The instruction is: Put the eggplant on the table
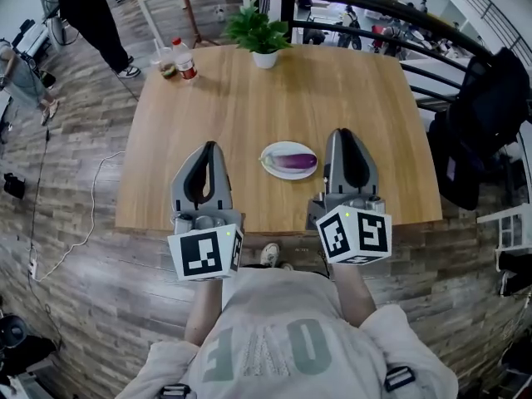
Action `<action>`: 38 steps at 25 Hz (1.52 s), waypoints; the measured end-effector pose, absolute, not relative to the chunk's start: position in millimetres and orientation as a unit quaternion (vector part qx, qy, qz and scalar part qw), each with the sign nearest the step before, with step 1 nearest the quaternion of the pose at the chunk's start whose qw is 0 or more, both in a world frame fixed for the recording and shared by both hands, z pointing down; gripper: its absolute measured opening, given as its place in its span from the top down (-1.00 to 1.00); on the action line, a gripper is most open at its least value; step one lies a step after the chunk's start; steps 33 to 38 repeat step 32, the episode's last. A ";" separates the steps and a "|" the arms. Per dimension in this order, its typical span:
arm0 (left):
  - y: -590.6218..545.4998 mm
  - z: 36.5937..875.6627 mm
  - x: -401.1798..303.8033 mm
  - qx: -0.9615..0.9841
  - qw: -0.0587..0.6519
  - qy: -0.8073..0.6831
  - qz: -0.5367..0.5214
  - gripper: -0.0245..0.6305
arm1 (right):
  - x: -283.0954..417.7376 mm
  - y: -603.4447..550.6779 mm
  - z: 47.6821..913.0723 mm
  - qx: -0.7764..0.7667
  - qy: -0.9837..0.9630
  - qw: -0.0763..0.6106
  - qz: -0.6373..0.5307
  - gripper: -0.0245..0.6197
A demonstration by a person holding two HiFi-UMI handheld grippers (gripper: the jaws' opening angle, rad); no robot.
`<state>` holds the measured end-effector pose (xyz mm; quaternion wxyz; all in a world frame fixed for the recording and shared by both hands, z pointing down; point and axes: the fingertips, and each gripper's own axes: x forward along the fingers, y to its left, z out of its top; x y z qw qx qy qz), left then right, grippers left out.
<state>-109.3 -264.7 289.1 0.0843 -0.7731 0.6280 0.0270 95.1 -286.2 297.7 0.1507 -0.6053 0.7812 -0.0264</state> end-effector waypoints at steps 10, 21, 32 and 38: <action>-262.0 285.7 -72.1 -0.801 0.082 0.592 0.037 0.90 | 55.6 -259.3 281.2 -0.597 0.794 0.040 0.111 0.87; -265.3 281.7 -70.9 -0.805 0.080 0.586 0.045 0.90 | 51.7 -259.3 277.6 -0.599 0.791 0.032 0.121 0.87; -269.2 278.9 -59.3 -0.813 0.080 0.574 0.051 0.90 | 58.4 -260.4 286.5 -0.588 0.803 0.038 0.092 0.87; -269.2 278.9 -59.3 -0.813 0.080 0.574 0.051 0.90 | 58.4 -260.4 286.5 -0.588 0.803 0.038 0.092 0.87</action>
